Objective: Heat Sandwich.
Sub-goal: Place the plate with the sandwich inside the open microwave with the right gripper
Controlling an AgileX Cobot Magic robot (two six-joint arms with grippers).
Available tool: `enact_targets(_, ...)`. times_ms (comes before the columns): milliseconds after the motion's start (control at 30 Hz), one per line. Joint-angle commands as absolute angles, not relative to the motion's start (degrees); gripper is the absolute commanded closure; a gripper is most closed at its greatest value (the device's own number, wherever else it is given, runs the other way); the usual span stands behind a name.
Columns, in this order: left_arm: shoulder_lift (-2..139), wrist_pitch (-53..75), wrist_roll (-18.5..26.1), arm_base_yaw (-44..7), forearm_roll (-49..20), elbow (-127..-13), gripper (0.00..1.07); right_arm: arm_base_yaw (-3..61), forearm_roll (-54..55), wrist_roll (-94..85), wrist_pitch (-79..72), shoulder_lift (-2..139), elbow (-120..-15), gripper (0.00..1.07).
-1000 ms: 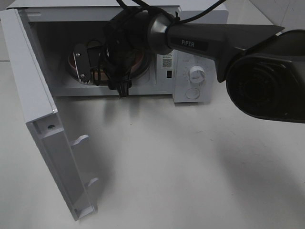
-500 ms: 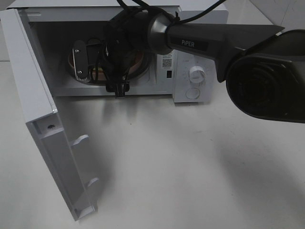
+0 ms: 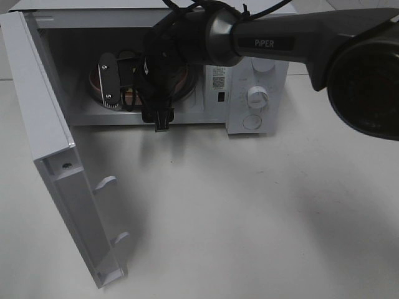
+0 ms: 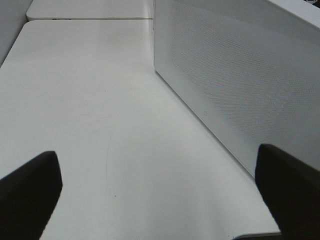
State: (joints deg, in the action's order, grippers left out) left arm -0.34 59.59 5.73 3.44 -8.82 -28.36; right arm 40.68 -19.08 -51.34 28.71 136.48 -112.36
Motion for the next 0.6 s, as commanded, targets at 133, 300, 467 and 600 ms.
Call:
enact_targets(133,-1.72,59.47,5.39,3.38,-8.94,-28.25,0.05,40.62,-18.96,-49.45,26.64,132.41,-107.37,0.30)
enact_targets(300,-1.72,59.47,5.39,3.38,-8.94,-28.25,0.05,40.62,-18.96,-48.59,24.24,128.69,-101.59,0.31)
enact_targets(467,-1.72,59.47,5.39,3.38,-8.94,-28.25,0.05,40.62,-18.96,-48.59,21.31,124.33,-94.02,0.31)
enact_targets(600,-1.72,59.47,5.39,3.38,-8.94,-28.25,0.05,40.74,-18.96,-48.53,19.77,120.49,-88.46,0.31)
